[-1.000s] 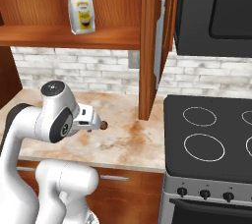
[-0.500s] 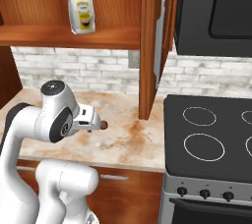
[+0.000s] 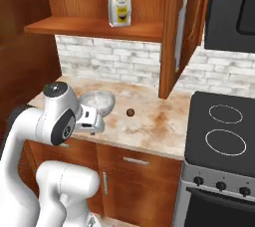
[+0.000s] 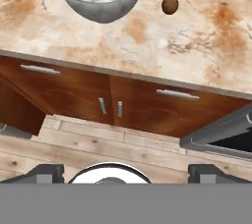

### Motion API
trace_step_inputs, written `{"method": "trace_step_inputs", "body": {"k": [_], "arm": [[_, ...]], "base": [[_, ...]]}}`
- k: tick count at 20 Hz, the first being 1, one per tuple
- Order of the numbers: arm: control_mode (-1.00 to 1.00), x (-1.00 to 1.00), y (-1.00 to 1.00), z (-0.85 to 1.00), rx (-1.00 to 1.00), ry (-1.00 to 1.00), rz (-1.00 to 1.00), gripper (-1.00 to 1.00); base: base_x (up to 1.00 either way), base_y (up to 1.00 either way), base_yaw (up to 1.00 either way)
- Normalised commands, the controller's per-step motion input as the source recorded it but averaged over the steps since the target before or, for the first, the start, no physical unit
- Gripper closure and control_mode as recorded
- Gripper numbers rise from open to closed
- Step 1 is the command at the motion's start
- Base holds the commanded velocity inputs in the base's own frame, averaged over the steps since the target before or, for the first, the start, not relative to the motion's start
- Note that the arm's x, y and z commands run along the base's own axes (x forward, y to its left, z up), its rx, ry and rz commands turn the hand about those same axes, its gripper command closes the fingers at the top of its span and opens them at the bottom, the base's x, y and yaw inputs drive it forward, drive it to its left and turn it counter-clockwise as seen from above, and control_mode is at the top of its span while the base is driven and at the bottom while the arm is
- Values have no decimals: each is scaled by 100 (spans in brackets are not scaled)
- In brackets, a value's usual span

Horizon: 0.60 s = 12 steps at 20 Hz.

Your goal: Pick the egg and butter from the fridge and place them by the bowl for mixing.

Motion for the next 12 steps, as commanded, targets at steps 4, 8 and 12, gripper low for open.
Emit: {"method": "trace_step_inputs", "body": {"k": [4, 8, 12], "arm": [[100, 0, 0, 0, 0, 0, 0, -100], [100, 0, 0, 0, 0, 0, 0, -100], [100, 0, 0, 0, 0, 0, 0, -100]], "base": [[-29, -13, 93], [-27, -9, 97], [-26, -10, 98]]}}
